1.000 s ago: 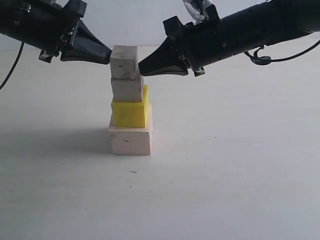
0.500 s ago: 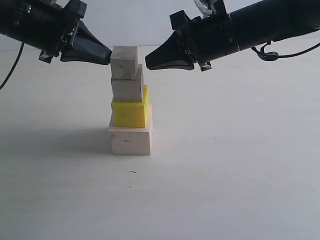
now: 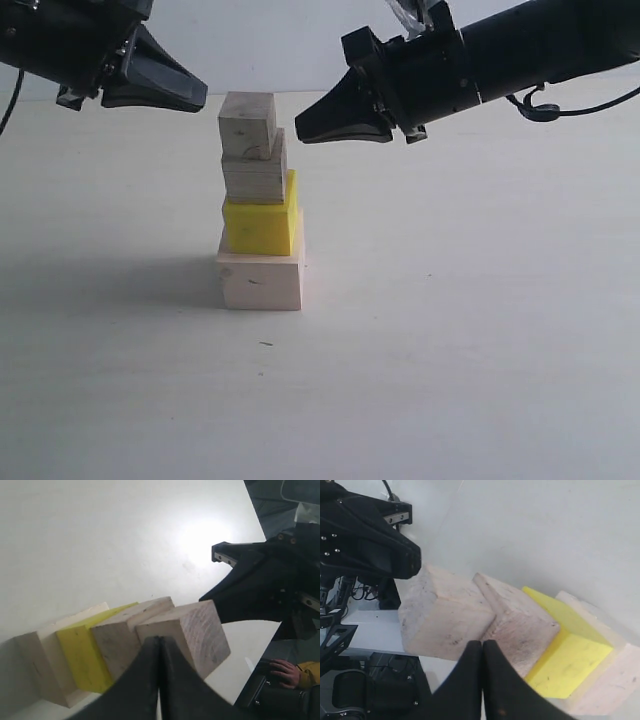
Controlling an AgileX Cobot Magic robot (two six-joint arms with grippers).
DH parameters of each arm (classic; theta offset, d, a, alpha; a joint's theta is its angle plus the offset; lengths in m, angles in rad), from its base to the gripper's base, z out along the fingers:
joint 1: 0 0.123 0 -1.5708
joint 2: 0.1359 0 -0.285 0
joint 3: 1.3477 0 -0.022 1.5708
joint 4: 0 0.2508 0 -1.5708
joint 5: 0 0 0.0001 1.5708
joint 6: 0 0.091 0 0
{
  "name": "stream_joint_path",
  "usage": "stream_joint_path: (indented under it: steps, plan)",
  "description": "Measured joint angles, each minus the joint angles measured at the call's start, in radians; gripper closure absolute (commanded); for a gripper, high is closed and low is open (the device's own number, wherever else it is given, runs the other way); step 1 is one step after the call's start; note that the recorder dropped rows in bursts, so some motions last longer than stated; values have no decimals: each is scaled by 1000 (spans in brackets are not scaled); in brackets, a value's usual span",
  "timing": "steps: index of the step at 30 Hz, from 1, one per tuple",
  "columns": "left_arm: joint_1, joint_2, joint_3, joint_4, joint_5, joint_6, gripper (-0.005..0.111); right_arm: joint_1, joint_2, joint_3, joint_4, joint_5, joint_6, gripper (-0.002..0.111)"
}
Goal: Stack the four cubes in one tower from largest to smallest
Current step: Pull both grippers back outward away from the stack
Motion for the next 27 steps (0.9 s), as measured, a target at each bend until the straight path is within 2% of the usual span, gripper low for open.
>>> stream_joint_path:
  steps: [7, 16, 27]
  plan:
    - [20, -25, 12, 46, -8, -5, 107, -55, -26, 0, -65, -57, 51, 108]
    - [20, -26, 112, 92, -63, -7, 107, -65, -28, 71, -117, -142, 87, 108]
    - [20, -26, 194, 99, -124, 50, 107, -65, 29, 81, -117, -102, 90, 108]
